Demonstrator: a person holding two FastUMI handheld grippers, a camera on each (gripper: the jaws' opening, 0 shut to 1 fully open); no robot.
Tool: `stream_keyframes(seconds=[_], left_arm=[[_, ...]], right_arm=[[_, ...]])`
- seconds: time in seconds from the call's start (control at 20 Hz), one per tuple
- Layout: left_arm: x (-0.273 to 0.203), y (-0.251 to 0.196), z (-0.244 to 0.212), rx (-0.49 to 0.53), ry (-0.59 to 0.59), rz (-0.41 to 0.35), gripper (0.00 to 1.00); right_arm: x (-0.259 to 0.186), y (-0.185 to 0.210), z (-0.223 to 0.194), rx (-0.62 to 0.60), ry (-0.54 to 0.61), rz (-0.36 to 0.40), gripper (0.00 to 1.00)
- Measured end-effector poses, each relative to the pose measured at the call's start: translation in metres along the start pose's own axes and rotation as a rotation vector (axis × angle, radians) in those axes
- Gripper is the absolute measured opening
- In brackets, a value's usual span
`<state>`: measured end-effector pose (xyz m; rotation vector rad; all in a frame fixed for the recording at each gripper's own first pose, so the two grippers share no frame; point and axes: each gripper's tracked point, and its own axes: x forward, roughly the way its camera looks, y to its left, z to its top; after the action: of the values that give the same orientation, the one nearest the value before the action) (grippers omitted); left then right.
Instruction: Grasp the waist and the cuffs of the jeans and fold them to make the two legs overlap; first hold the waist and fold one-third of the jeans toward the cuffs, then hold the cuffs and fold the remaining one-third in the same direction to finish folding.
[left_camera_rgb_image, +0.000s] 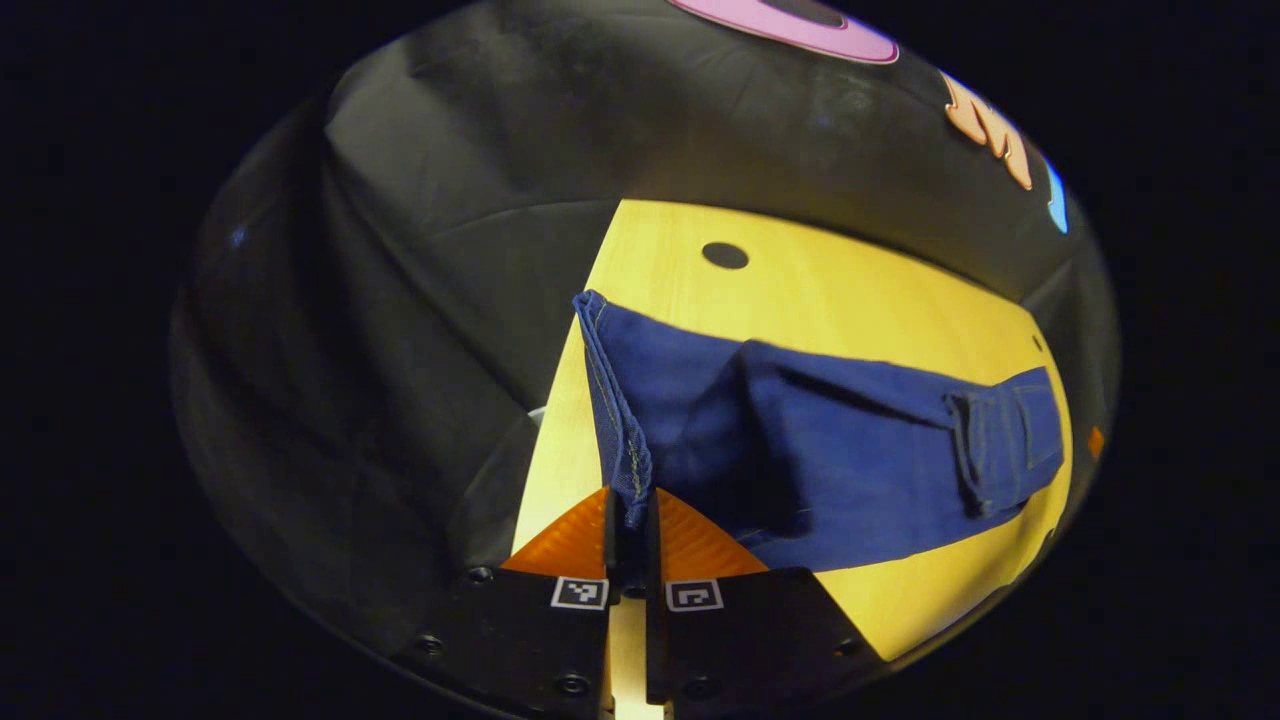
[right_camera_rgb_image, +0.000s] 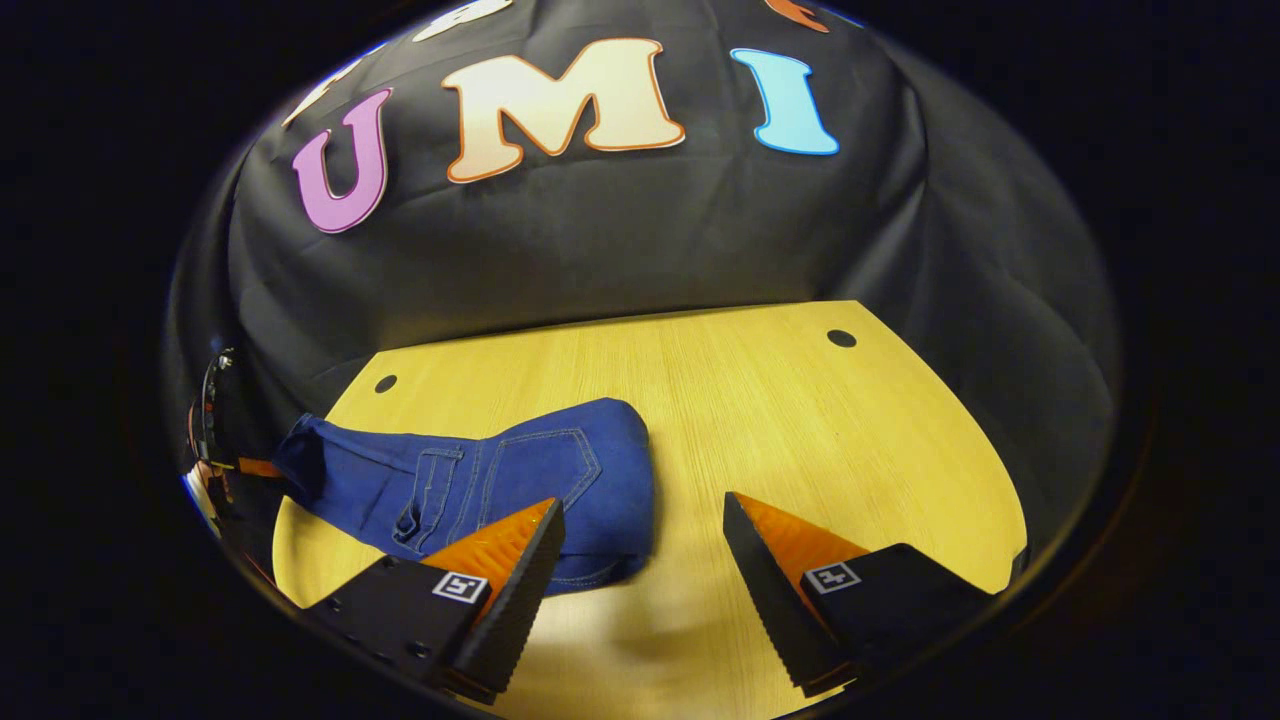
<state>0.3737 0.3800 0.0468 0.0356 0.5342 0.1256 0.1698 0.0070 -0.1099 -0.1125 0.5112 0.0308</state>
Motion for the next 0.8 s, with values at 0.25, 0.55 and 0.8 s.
stream_keyframes(seconds=[0.25, 0.55, 0.8], left_arm=[[-0.047, -0.066, 0.026, 0.043, -0.079, -0.056, 0.06], [-0.08, -0.176, 0.051, 0.015, -0.147, -0.17, 0.03], [-0.088, -0.296, 0.058, 0.107, -0.145, -0.303, 0.03]], right_arm=[[-0.007, -0.027, 0.0, 0.012, -0.001, 0.016, 0.99], [-0.014, -0.077, 0.004, 0.051, -0.011, 0.025, 0.99], [-0.018, -0.124, 0.001, 0.09, -0.015, 0.011, 0.99]])
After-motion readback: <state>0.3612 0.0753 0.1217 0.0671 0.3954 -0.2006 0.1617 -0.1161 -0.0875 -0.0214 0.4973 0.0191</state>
